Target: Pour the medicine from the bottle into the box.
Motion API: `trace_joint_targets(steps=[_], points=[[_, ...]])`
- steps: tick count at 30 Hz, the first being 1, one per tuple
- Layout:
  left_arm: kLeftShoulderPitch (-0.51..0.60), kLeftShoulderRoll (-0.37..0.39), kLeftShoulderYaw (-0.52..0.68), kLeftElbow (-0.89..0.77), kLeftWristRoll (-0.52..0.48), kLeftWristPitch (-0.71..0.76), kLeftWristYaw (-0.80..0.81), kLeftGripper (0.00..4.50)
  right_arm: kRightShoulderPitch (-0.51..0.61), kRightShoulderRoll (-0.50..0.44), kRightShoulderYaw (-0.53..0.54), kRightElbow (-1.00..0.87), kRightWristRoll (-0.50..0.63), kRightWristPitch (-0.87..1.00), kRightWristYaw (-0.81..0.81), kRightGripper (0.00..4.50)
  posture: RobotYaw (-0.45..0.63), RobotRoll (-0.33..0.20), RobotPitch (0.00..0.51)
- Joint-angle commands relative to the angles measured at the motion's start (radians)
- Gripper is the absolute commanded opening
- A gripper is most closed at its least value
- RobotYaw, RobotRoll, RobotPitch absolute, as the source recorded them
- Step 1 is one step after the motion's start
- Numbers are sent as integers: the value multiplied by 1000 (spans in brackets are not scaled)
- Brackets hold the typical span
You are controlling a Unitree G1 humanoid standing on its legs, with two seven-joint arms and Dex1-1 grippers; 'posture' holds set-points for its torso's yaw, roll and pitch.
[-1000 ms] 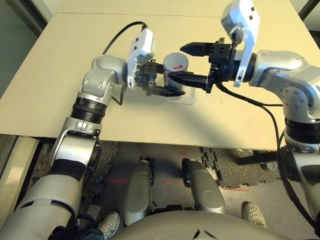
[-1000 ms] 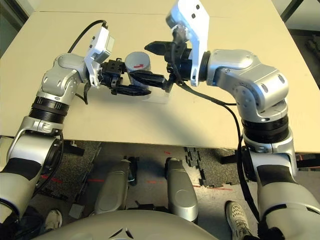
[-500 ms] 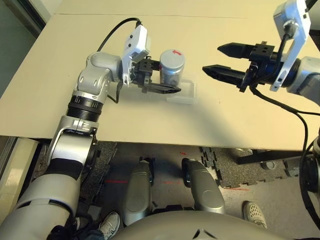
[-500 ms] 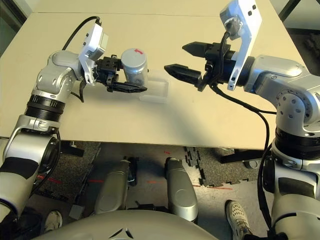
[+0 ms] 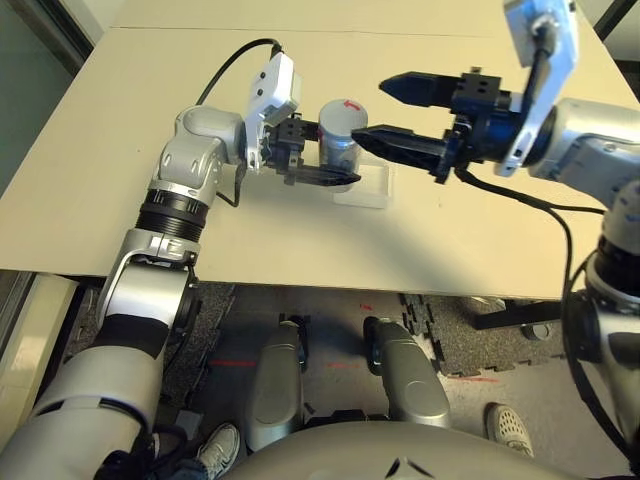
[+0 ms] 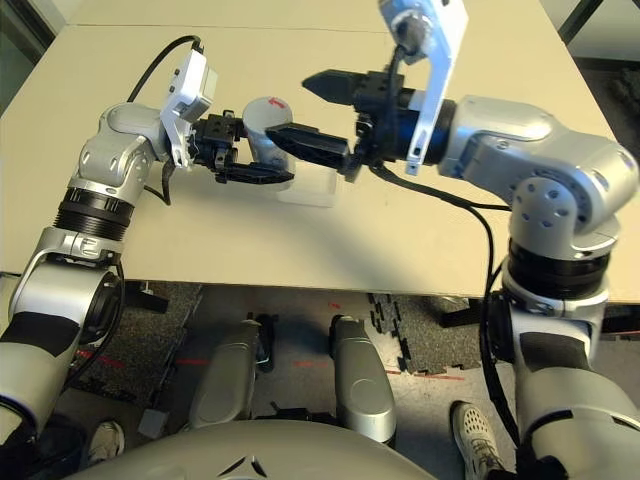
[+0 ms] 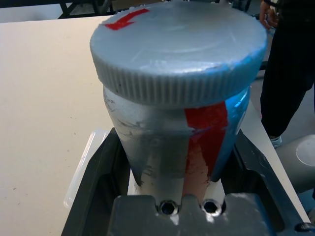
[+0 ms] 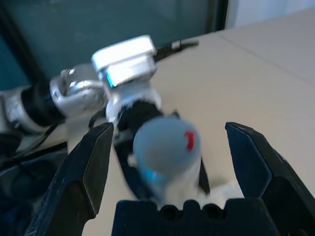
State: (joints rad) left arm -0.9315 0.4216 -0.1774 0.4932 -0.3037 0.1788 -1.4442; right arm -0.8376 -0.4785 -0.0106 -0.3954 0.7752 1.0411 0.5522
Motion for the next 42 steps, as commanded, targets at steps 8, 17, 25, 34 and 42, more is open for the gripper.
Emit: trace_joint_targets(steps=[8, 17, 25, 34, 42], points=[[-10, -14, 3, -3, 12, 0, 14, 2718, -27, 33, 100, 48, -87, -76, 31, 4500, -82, 0, 179], [-11, -19, 4, -13, 6, 7, 17, 2718, -7, 30, 120, 76, -148, -105, 48, 4500, -84, 0, 181], [-11, -22, 3, -22, 4, 15, 17, 2718, 7, 32, 98, 91, -166, -114, 46, 4500, -85, 0, 184], [-6, -17, 7, -16, 7, 11, 21, 2718, 44, 4, 37, 65, -146, -91, 32, 4500, -86, 0, 184], [-3, -10, 12, -2, 8, 2, 28, 2718, 116, -78, -124, -6, -56, 4, -5, 4500, -92, 0, 182]])
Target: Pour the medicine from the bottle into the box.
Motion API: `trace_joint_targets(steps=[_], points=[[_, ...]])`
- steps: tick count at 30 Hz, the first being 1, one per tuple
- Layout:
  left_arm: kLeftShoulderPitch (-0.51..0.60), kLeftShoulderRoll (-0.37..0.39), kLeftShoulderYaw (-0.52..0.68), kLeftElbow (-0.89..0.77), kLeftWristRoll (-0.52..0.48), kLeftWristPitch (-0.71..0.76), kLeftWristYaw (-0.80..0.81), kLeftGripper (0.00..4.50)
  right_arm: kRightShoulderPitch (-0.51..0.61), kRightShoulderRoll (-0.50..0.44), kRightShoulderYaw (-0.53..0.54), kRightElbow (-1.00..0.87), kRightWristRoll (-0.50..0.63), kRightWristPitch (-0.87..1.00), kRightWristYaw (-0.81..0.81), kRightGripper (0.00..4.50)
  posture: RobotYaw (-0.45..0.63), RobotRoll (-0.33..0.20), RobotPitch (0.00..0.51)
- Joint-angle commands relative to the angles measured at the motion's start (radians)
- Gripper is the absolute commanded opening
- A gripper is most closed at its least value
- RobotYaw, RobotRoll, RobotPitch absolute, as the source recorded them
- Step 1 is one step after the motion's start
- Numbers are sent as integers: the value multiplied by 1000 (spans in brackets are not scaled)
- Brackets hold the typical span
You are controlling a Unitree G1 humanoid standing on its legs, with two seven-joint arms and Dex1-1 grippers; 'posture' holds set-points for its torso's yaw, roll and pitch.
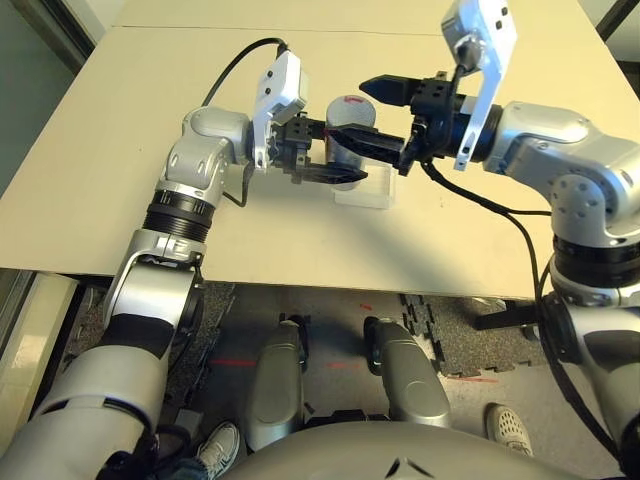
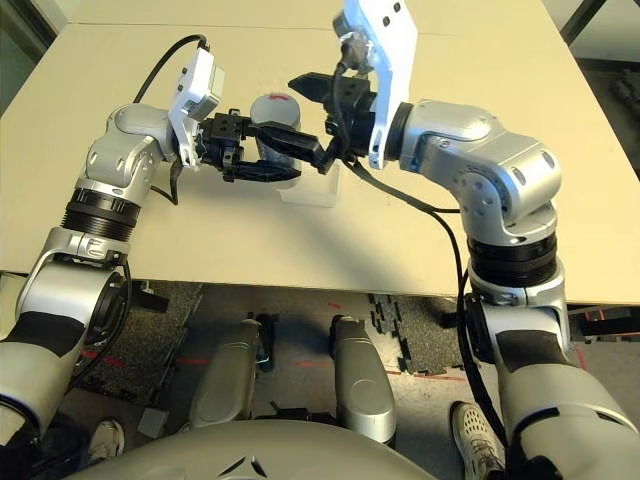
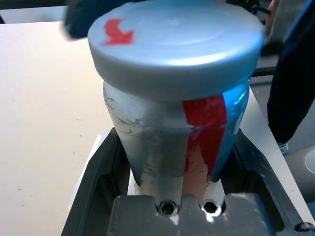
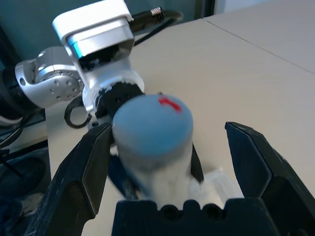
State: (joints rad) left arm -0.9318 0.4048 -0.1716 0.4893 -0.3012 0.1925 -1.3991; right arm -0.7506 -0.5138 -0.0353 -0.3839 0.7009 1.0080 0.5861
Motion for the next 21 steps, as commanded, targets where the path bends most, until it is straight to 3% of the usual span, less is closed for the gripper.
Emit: trace_joint_targets(steps=[1, 6, 11, 21], points=[[-5, 8, 7, 7, 6, -14, -17, 2718, 41, -56, -120, -27, 31, 50, -41, 4500, -94, 0, 182], [-17, 9, 11, 39, 13, -29, -19, 2718, 85, -101, -181, -97, 122, 120, -42, 4500, -103, 0, 182], [-31, -1, 8, 65, 18, -42, -23, 2718, 50, -65, -162, -134, 207, 152, -68, 4500, -117, 0, 180], [-40, -14, 3, 89, 25, -59, -35, 2718, -71, -33, 43, -10, 39, 23, -57, 4500, -122, 0, 181]])
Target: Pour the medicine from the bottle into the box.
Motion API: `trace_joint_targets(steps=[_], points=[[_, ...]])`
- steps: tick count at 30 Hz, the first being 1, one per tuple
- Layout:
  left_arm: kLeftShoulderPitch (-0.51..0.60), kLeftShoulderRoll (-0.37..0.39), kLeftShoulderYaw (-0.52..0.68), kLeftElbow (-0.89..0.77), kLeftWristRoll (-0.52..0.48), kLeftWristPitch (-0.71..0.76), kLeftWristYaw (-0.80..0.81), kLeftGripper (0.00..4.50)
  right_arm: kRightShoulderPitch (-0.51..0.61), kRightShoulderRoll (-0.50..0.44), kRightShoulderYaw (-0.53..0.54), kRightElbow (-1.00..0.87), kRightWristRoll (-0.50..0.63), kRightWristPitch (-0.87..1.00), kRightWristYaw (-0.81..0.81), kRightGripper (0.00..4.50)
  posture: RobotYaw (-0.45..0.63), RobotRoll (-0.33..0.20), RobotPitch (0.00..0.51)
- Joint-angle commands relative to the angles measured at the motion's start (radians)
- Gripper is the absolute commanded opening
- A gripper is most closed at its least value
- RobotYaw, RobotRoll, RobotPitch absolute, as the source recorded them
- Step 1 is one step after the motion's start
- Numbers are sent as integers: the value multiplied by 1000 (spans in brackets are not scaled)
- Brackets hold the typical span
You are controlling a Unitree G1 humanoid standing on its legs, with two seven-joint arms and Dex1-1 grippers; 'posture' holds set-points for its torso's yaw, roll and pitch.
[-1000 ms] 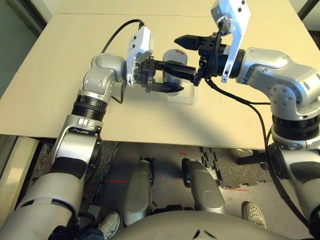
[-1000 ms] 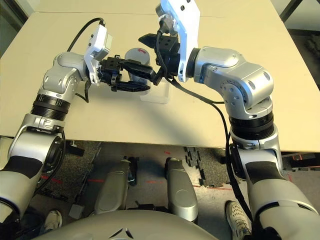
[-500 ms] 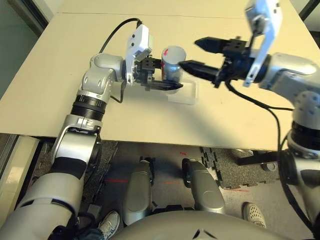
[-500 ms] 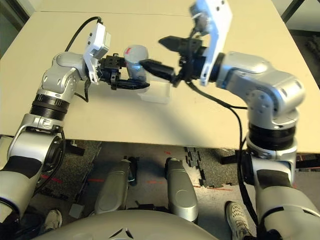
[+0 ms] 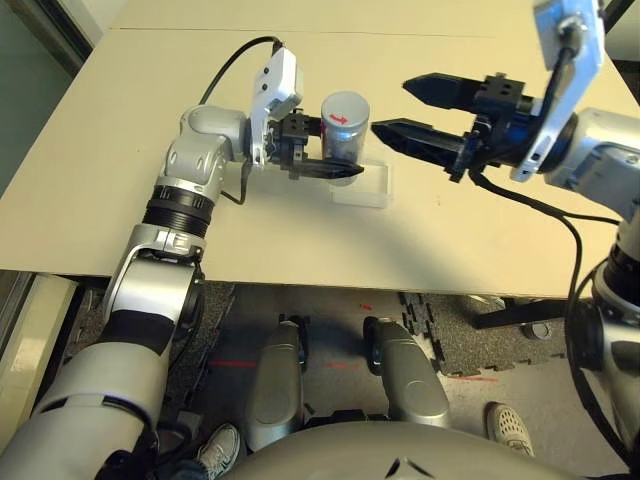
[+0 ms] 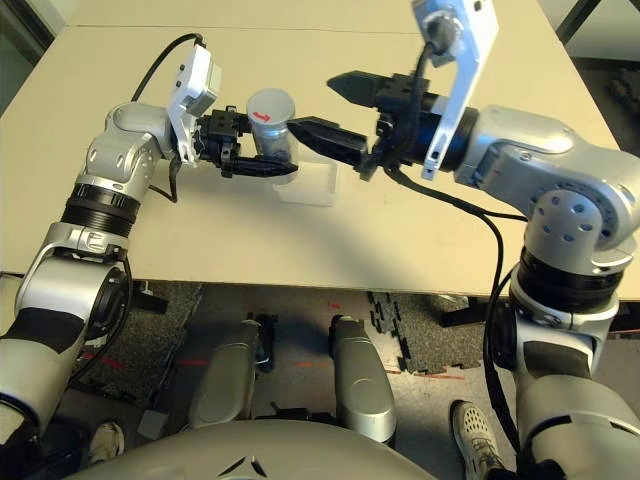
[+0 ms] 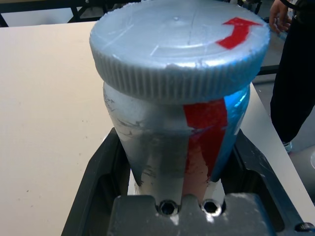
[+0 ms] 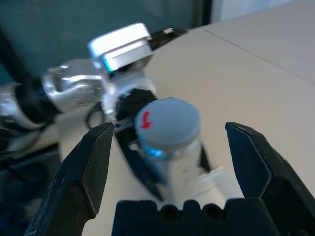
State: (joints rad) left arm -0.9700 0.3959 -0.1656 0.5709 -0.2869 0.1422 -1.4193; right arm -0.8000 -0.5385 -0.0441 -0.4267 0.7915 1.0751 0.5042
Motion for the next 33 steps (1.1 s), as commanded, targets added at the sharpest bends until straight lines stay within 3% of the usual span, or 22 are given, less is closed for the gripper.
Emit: trace_joint_targets(steps=[1, 21, 24, 28, 33], points=[[-1, -5, -3, 7, 11, -9, -15, 2718, -33, -7, 70, 49, -67, -57, 38, 4500, -116, 0, 182], [24, -2, -1, -40, 6, 20, -9, 2718, -80, 40, 173, 111, -176, -139, 148, 4500, -93, 0, 188], [24, -3, -1, -42, 6, 22, -9, 2718, -74, 41, 179, 108, -194, -151, 159, 3887, -93, 0, 188], [21, -4, -1, -38, 6, 23, -10, 2718, -67, 35, 185, 102, -212, -160, 171, 2540, -99, 0, 190], [14, -7, -1, -32, 6, 23, -10, 2718, -55, 25, 188, 99, -228, -162, 187, 2538, -101, 0, 191]])
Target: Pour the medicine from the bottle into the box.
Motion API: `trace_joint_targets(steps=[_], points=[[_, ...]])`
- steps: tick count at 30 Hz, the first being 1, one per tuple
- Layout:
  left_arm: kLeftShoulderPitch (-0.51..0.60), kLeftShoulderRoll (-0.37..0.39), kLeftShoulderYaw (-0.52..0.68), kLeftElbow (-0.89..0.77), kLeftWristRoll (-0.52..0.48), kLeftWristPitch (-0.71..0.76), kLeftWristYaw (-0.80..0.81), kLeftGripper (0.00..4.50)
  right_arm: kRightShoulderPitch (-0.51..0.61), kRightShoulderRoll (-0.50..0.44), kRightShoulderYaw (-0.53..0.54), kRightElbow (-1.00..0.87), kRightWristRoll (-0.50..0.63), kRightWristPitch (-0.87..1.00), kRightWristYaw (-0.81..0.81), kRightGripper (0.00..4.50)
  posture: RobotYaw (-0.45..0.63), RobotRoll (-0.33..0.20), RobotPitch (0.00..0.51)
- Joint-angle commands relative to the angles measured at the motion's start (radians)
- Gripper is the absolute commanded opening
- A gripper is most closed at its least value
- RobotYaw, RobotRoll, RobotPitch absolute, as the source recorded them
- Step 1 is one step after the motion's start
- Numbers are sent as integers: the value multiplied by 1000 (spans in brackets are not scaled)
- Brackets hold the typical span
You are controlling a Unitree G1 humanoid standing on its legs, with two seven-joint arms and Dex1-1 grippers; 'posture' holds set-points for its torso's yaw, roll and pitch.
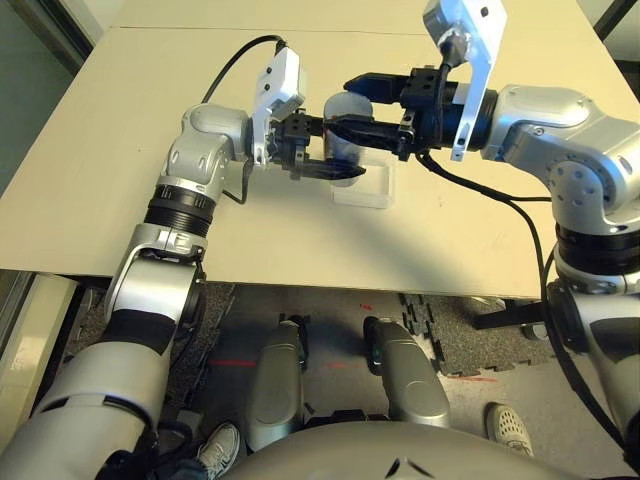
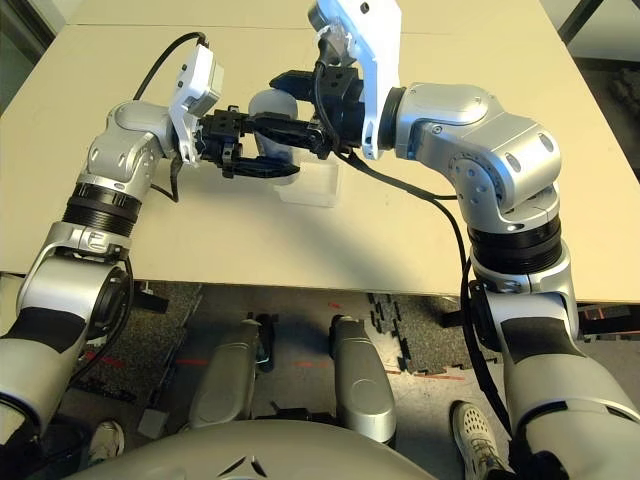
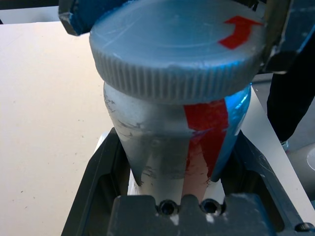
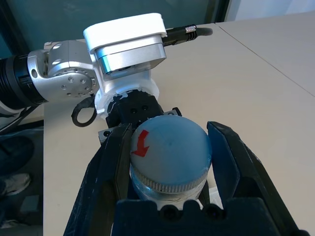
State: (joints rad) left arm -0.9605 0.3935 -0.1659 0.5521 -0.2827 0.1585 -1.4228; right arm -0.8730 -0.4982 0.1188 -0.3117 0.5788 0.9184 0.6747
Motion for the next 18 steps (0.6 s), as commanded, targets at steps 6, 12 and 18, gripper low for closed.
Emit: trace_joint_targets(steps=[6, 12, 18], points=[[8, -10, -2, -14, 8, -6, 1, 2718, -26, 63, -58, 41, 1, 28, -79, 2538, -97, 0, 192], [17, -14, 4, -16, 14, -11, 15, 2718, -106, 124, -184, 183, -37, 61, -251, 2538, -90, 0, 190], [-35, -29, 75, 91, 43, -100, 196, 2718, -78, 127, -246, 304, -122, 2, -382, 2538, -78, 0, 188]])
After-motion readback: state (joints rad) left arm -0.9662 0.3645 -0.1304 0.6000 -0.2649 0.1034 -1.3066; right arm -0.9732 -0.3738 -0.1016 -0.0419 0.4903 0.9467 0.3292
